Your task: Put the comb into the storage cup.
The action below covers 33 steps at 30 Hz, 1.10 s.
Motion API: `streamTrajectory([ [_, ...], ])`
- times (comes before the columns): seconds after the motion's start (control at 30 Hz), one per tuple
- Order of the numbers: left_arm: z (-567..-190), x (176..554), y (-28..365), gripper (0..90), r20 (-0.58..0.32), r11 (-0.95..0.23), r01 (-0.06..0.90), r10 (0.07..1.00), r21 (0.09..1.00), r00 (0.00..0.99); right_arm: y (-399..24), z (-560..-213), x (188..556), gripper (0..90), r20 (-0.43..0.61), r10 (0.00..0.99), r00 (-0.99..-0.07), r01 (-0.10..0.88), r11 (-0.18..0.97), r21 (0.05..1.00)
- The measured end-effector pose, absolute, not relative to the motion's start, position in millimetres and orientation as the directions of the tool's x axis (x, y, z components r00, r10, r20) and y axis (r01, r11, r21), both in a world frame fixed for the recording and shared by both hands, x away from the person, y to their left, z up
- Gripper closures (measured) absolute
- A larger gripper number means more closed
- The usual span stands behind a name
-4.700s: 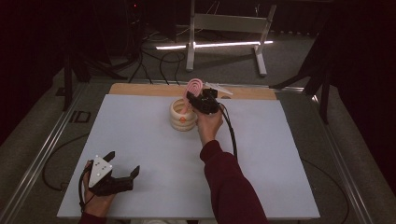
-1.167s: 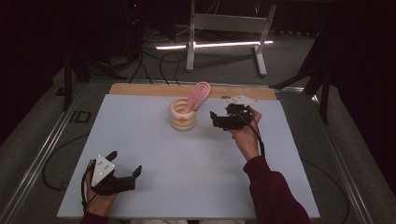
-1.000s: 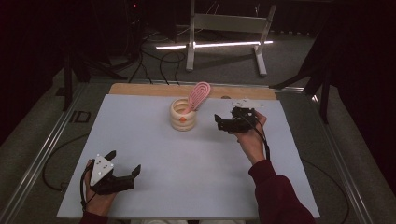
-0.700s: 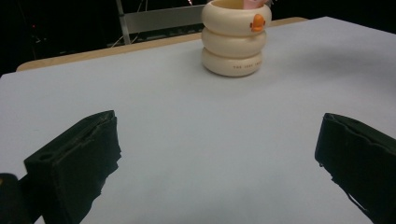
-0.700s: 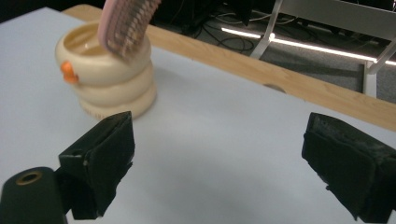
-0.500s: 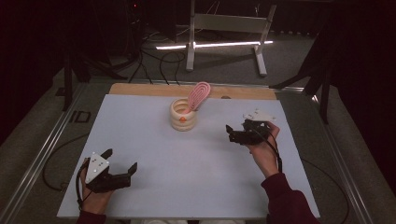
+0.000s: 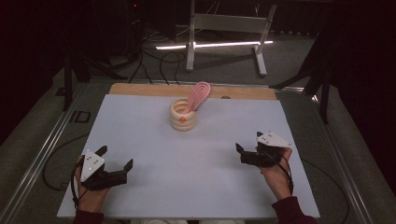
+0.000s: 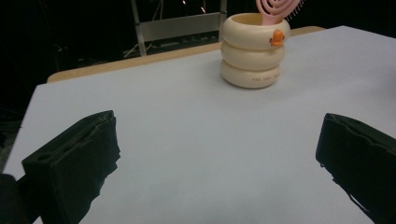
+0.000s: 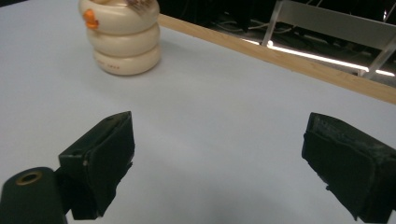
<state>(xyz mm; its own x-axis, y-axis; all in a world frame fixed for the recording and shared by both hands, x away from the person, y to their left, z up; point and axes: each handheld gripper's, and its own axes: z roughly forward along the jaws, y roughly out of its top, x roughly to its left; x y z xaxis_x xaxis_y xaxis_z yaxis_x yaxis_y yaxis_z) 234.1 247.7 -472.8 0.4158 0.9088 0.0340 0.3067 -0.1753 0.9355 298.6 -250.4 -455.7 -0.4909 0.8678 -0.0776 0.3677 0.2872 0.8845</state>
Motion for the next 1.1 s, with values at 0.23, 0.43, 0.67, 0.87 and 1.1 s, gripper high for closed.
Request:
streamTrajectory([
  [0.23, -470, 233, 253, 0.3, 0.032, -0.164, 0.294, 0.913, 0.942, 0.407, -258, -469, 283, 8.9, -0.058, 0.865, -0.499, 0.364, 0.270, 0.891],
  [0.43, -469, 233, 253, 0.3, 0.035, -0.165, 0.290, 0.913, 0.943, 0.406, -260, -478, 271, 8.9, -0.062, 0.869, -0.490, 0.356, 0.265, 0.896],
  [0.67, -470, 234, 253, 0.3, 0.039, -0.172, 0.289, 0.909, 0.942, 0.414, -268, -485, 261, 8.9, -0.056, 0.875, -0.481, 0.343, 0.246, 0.906],
  [0.87, -470, 234, 254, 0.3, 0.037, -0.169, 0.284, 0.908, 0.944, 0.417, -274, -489, 258, 8.9, -0.040, 0.884, -0.467, 0.344, 0.223, 0.912],
  [1.1, -474, 234, 254, 0.3, 0.040, -0.171, 0.283, 0.909, 0.944, 0.416, -282, -490, 245, 8.9, -0.034, 0.890, -0.455, 0.297, 0.187, 0.936],
])
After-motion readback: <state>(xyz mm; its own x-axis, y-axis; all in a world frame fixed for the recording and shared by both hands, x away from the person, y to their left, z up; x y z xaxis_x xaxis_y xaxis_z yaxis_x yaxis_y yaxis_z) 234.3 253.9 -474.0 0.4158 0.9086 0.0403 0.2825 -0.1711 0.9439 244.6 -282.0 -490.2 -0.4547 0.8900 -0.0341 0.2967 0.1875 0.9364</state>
